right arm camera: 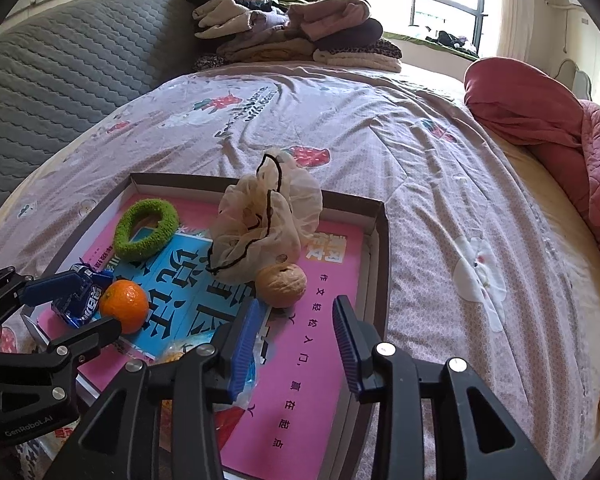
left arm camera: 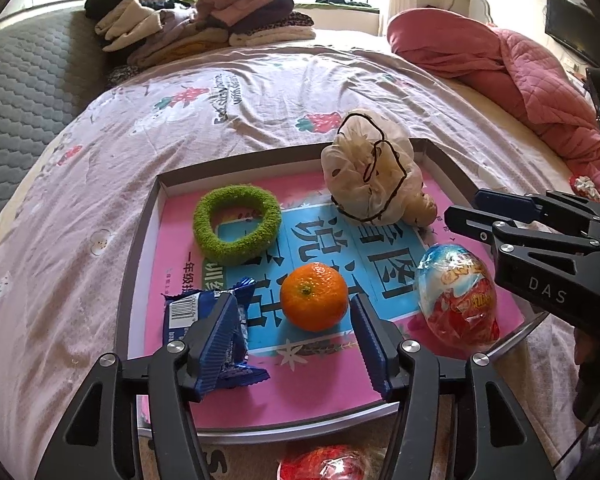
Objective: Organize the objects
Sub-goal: 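Lift both open tools up and away from the tray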
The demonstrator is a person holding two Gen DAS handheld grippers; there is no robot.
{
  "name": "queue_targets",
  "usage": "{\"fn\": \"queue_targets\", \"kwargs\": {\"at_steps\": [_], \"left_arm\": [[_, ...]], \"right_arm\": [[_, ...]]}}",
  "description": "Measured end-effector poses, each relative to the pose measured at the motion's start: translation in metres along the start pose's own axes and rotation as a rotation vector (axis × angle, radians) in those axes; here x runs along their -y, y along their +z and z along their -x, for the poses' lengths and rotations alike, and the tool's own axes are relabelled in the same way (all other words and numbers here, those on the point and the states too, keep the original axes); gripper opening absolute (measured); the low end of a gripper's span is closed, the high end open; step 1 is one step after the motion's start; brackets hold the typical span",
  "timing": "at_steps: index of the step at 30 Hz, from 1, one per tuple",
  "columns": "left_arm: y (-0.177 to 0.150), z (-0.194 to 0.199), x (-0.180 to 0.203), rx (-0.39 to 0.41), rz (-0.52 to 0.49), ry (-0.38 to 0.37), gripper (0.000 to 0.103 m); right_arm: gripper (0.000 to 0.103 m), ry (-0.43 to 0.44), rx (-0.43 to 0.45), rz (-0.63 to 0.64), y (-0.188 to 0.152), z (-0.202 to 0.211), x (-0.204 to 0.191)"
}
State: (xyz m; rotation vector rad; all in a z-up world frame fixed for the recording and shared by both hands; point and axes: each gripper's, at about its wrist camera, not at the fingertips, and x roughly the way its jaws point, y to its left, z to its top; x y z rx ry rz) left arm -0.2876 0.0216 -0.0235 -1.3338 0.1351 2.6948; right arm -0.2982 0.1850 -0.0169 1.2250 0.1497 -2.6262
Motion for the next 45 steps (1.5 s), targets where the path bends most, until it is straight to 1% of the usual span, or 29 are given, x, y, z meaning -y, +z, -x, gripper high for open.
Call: {"fn": "queue_targets", "kwargs": {"at_steps": [8, 11, 23, 26, 29, 32, 34, 42, 45], "left_arm": [[0.000, 0.009, 0.001, 0.003, 0.009, 0.003, 0.061], [0.000, 0.011, 0.001, 0.004, 0.009, 0.005, 0.061], [0.001, 0.026, 0.005, 0.011, 0.011, 0.020, 0.062], [0.002, 0.029, 0.004, 0.019, 0.019, 0.041, 0.065], [0.003, 0.035, 0.003, 0.031, 0.024, 0.056, 0.066], [0.004, 0.040, 0.003, 0.040, 0.026, 0.046, 0.066], [0.004, 0.043, 0.003, 0.041, 0.029, 0.042, 0.069], [0.004, 0.049, 0.001, 0.050, 0.049, 0.044, 0.073], [0.003, 0.053, 0.002, 0.057, 0.046, 0.054, 0.075]], "right_arm": [[0.039, -0.002, 0.009, 0.007, 0.001, 0.007, -0.004], [0.044, 0.000, 0.010, 0.013, 0.001, 0.008, -0.005], [0.048, 0.005, 0.023, 0.018, 0.004, 0.018, -0.009], [0.051, 0.006, 0.030, 0.016, 0.006, 0.021, -0.009], [0.053, 0.010, 0.040, 0.008, 0.007, 0.026, -0.007], [0.053, 0.012, 0.045, 0.005, 0.007, 0.030, -0.006], [0.053, 0.011, 0.049, 0.006, 0.008, 0.032, -0.006], [0.054, 0.020, 0.070, 0.003, 0.010, 0.042, -0.006], [0.058, 0.024, 0.079, 0.001, 0.010, 0.046, -0.007]]}}
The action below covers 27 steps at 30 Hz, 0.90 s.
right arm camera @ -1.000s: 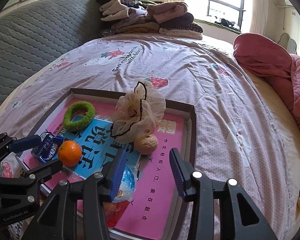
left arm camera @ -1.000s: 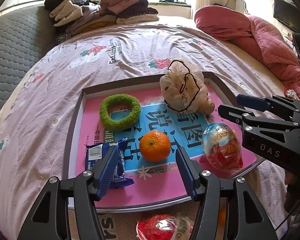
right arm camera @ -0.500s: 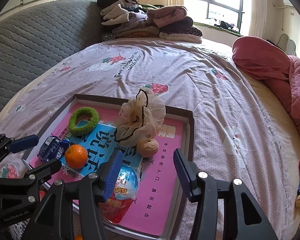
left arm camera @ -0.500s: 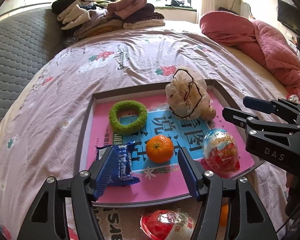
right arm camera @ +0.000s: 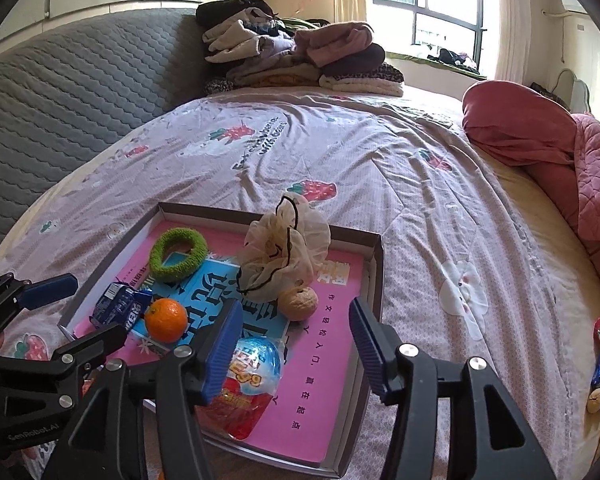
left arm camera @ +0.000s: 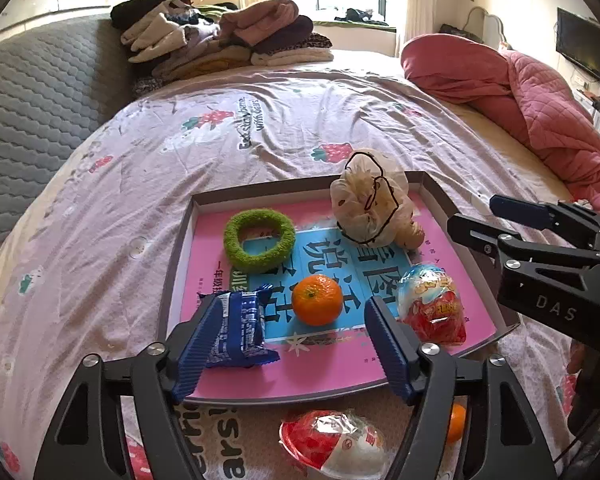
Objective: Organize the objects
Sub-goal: 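Lift both open tools up and away from the tray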
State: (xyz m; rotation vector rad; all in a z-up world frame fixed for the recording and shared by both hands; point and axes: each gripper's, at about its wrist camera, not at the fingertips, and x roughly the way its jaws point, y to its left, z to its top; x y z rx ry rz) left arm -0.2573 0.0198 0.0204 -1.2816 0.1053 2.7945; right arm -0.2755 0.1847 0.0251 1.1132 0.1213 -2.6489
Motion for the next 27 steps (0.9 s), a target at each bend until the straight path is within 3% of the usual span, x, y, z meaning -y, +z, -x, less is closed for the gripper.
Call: {"fn": "queue_targets", "kwargs": {"at_steps": [12, 27], "left_arm": [[-0.003, 0.014, -0.001, 0.013, 0.036, -0.002, 0.076], [0.009, 0.059, 0.002, 0.117, 0.031, 0.017, 0.076]], "right_arm": [[0.063, 0.005, 0.045, -0.006, 0.002, 0.021, -0.001], [0.069, 0.003, 0.153, -0.006, 0.008, 0.068, -0.007]]}}
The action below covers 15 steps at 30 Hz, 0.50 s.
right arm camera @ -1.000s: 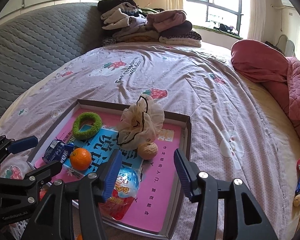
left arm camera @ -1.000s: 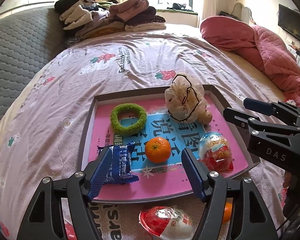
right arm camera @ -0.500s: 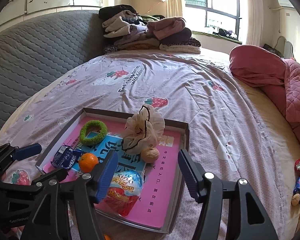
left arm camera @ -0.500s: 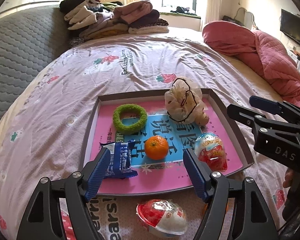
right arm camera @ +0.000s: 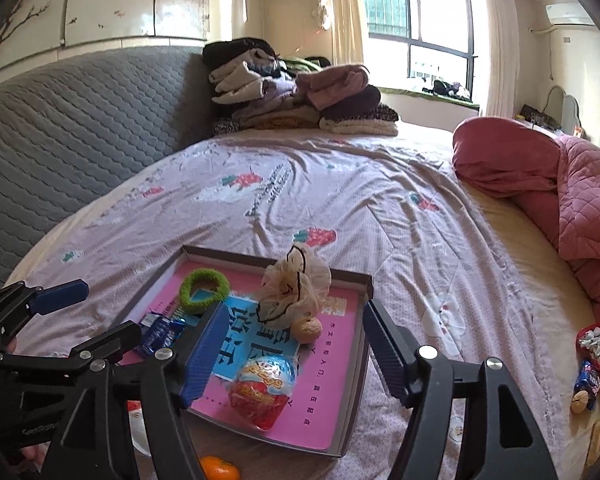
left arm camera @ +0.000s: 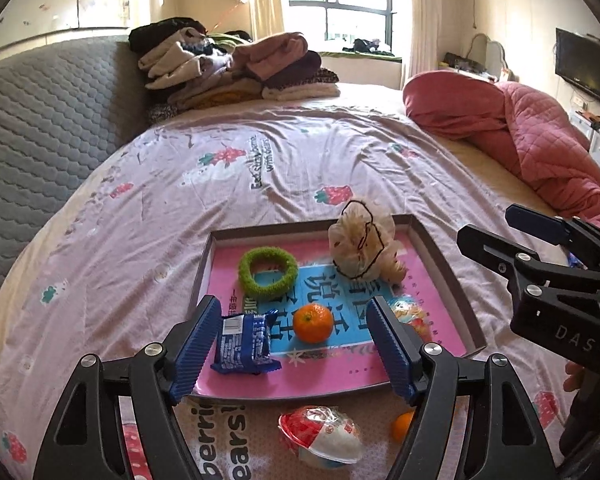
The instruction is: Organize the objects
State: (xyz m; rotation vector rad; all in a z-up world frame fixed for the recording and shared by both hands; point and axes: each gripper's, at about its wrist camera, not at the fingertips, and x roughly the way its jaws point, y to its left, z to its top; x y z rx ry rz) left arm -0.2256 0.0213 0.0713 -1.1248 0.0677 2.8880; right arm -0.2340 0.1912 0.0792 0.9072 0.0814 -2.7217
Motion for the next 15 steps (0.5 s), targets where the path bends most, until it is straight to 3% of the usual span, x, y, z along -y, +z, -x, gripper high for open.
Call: {"fn": "queue_targets", "kwargs": {"at_steps": [15], "left_arm": [[-0.002, 0.057, 0.001, 0.097, -0.008, 0.019, 0.076]], "right_arm": [[0.069, -0.008, 0.181, 0.014, 0.004, 0.074, -0.015]]}}
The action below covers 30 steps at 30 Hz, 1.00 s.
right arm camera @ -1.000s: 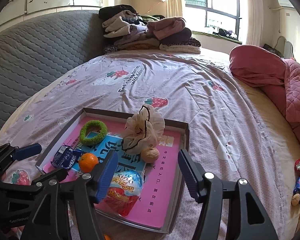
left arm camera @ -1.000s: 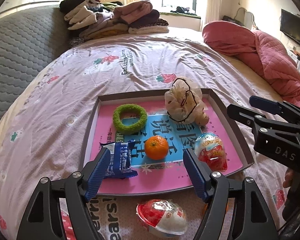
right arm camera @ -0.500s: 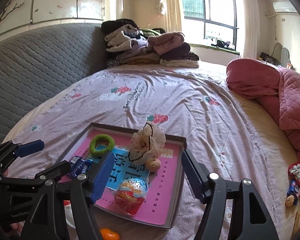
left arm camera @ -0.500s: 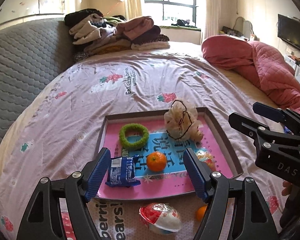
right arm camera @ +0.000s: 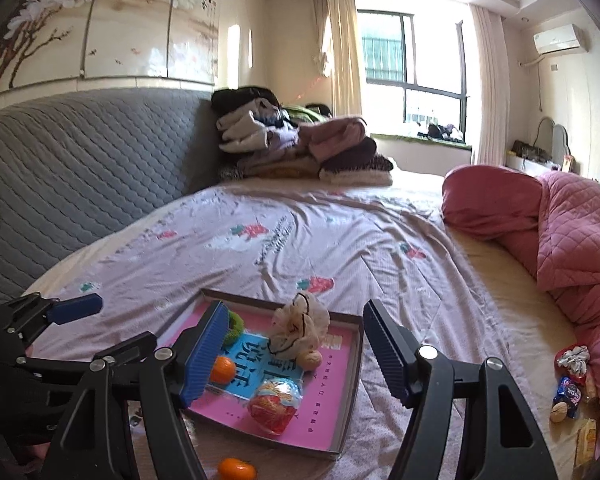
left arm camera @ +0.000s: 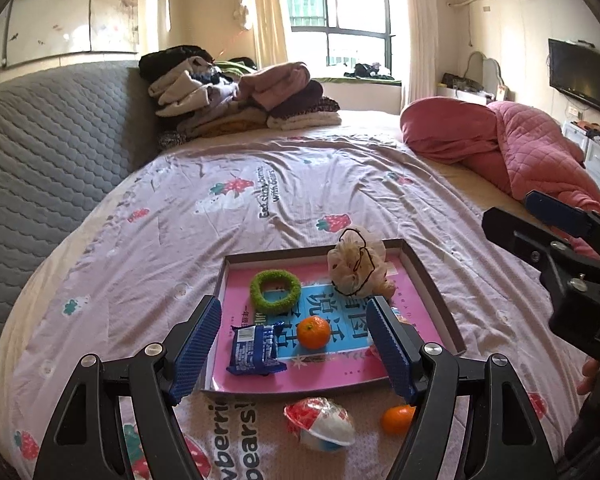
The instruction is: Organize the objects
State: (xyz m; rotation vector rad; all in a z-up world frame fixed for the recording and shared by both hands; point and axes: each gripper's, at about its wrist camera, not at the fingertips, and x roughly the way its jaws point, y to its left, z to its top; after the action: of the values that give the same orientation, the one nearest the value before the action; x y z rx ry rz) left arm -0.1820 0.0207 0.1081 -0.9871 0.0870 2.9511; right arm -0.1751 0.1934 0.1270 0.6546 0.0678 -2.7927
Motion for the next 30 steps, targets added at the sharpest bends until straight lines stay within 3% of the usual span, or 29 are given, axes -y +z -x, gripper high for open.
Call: {"fn": "queue_targets", "kwargs": {"at_steps": [5, 12, 30], "left_arm": [[-0.011, 0.016, -0.006, -0.013, 0.033, -0.027, 0.076], [-0.029, 0.038, -0.021, 0.002, 0.078, 0.008, 0.076], [-0.074, 0.066, -0.032, 0.018, 0.059, -0.008, 0.076]], "right_arm": [[0.070, 0.011, 0.044, 0.011, 0.000, 0.027, -0.008], [0.071, 0.020, 0.078, 0.020, -0.010, 0.054, -0.017], [0.074, 0.041, -0.014, 0.003, -0.070, 0.076, -0.044]]}}
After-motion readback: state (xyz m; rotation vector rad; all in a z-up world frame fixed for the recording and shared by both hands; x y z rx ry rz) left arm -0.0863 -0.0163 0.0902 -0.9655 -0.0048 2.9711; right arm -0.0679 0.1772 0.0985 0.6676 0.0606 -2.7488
